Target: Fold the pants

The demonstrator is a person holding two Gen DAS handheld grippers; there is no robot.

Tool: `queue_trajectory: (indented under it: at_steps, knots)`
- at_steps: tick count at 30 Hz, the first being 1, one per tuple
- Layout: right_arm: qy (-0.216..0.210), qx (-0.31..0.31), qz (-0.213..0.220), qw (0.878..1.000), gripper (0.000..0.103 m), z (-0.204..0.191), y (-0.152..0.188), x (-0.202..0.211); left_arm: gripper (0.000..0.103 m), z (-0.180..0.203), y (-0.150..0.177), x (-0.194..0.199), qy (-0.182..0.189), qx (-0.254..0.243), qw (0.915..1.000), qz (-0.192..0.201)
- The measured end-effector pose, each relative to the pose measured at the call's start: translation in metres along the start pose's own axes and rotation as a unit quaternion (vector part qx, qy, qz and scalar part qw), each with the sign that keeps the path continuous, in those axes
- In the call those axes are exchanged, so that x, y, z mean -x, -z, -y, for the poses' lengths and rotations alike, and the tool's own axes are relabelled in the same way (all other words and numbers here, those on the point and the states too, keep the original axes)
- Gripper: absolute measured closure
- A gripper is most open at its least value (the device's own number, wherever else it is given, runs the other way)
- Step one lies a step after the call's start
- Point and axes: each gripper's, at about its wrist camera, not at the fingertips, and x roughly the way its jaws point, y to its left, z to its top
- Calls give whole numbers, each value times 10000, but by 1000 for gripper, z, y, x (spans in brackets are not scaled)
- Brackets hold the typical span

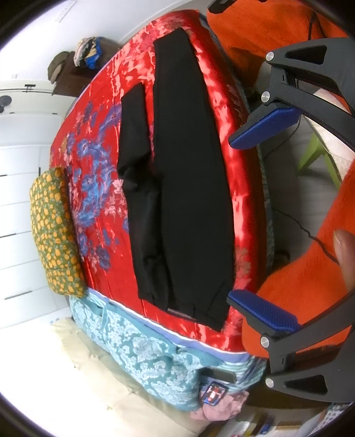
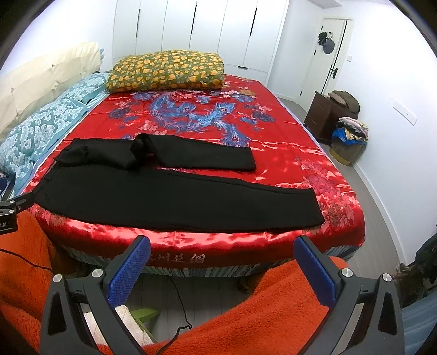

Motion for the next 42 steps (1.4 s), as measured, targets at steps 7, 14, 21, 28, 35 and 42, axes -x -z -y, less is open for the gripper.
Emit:
queue_trajectory:
  at_steps: [7,14,21,28,35,42]
  knots:
    - [-30,34,-30,10000,0,-2,1,-2,1,-2,3,-4,-6,-10,10000,-24]
    - [-73,40,-40,10000,0,-3,1,-4,1,-2,5,-6,8,-46,10000,-53]
    - [-117,75,-63,9999,0,-5,2,-6,1,-1,3,-4,58,-87,9999,-46]
    - [-131,131,-71,9998,0,-8,1,-7,1,-1,3,-5,124,-54,9999,-100]
    - [-145,166,-58,9997,0,-10,0,-7,1,-2,3,-4,175,-14,9998,-90]
    - [-160,168,-43,9997,0,-10,1,-8,1,-4,2,-4,221,30,9997,-102]
